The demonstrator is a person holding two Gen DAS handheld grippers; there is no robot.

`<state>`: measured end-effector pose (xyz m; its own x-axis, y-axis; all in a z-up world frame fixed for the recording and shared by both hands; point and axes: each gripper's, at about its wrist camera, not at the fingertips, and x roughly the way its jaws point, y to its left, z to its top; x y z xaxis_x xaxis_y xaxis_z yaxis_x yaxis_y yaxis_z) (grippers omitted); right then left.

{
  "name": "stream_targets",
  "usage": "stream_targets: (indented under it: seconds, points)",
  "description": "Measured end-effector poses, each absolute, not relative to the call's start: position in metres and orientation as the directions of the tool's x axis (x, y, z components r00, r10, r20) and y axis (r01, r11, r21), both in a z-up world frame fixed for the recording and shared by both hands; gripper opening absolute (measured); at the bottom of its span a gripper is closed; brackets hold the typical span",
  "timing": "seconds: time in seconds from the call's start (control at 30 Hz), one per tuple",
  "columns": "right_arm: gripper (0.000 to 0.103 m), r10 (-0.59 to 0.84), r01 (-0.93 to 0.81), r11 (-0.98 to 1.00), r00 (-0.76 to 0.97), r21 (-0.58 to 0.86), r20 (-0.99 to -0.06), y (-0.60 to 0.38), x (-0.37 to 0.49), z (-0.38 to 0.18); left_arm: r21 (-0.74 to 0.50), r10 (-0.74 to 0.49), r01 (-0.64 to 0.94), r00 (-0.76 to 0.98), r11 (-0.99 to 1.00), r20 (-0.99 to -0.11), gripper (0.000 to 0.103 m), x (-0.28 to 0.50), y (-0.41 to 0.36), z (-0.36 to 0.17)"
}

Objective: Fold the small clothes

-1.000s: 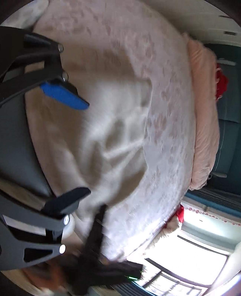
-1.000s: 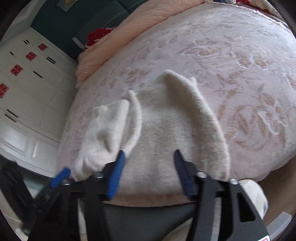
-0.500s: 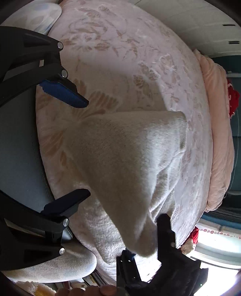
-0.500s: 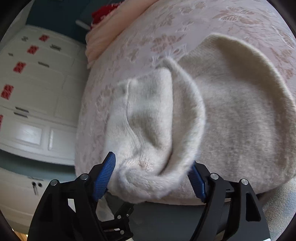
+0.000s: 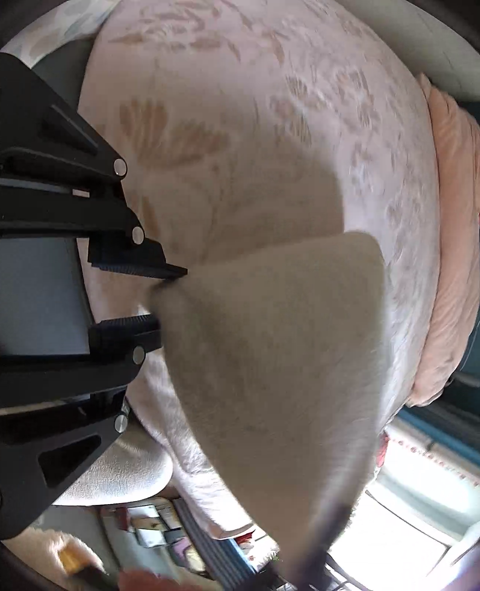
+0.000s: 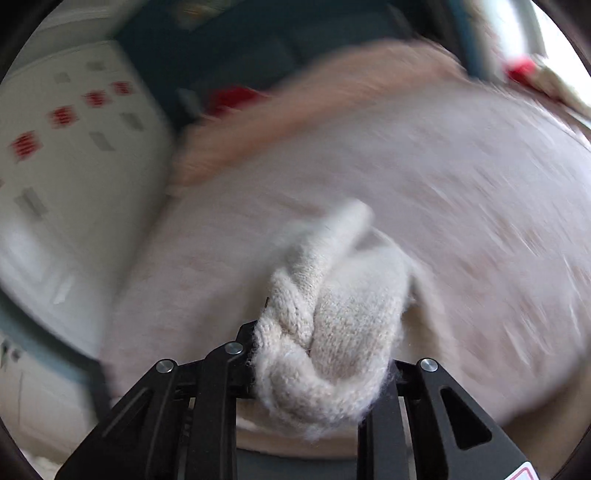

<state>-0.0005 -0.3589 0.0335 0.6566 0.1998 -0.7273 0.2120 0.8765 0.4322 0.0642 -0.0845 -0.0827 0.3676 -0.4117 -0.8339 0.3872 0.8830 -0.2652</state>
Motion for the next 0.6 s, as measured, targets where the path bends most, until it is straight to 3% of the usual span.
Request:
stream_targets:
  seconds: [0.1, 0.17, 0.3, 0.37, 0.47, 0.53, 0.6]
  points:
    - [0.022, 0.207, 0.370, 0.828, 0.498, 0.422, -0.842, -0.398, -0.014, -0.052, -0.224, -0.393, 0.431, 0.355, 0.874, -0.848, 0.018, 0.061, -0.104, -0.091]
    - [0.024, 0.266, 0.397, 0.754, 0.545, 0.524, -0.795, -0.408, -0.028, -0.071, -0.194, -0.368, 0.435, 0.362, 0.879, -0.857, 0.019, 0.058, -0.110, -0.093]
    - [0.030, 0.257, 0.377, 0.775, 0.545, 0.507, -0.798, -0.408, -0.024, -0.056, -0.185, -0.360, 0.443, 0.351, 0.877, -0.865, 0.030, 0.054, -0.104, -0.083]
    - [0.034, 0.255, 0.365, 0.788, 0.539, 0.496, -0.803, -0.409, -0.023, -0.046, -0.216, -0.382, 0.426, 0.353, 0.878, -0.854, 0.049, 0.050, -0.093, -0.075]
    - [0.046, 0.187, 0.353, 0.818, 0.583, 0.453, -0.791, -0.411, -0.036, -0.018, -0.255, -0.424, 0.408, 0.404, 0.877, -0.811, 0.064, 0.042, -0.071, -0.054]
    - [0.054, 0.119, 0.353, 0.842, 0.615, 0.408, -0.779, -0.415, -0.040, 0.000, -0.264, -0.438, 0.400, 0.447, 0.878, -0.780, 0.066, 0.040, -0.067, -0.038]
    - [0.056, 0.121, 0.333, 0.849, 0.634, 0.410, -0.764, -0.418, -0.033, 0.012, -0.272, -0.469, 0.425, 0.476, 0.863, -0.744, 0.072, 0.043, -0.076, -0.021]
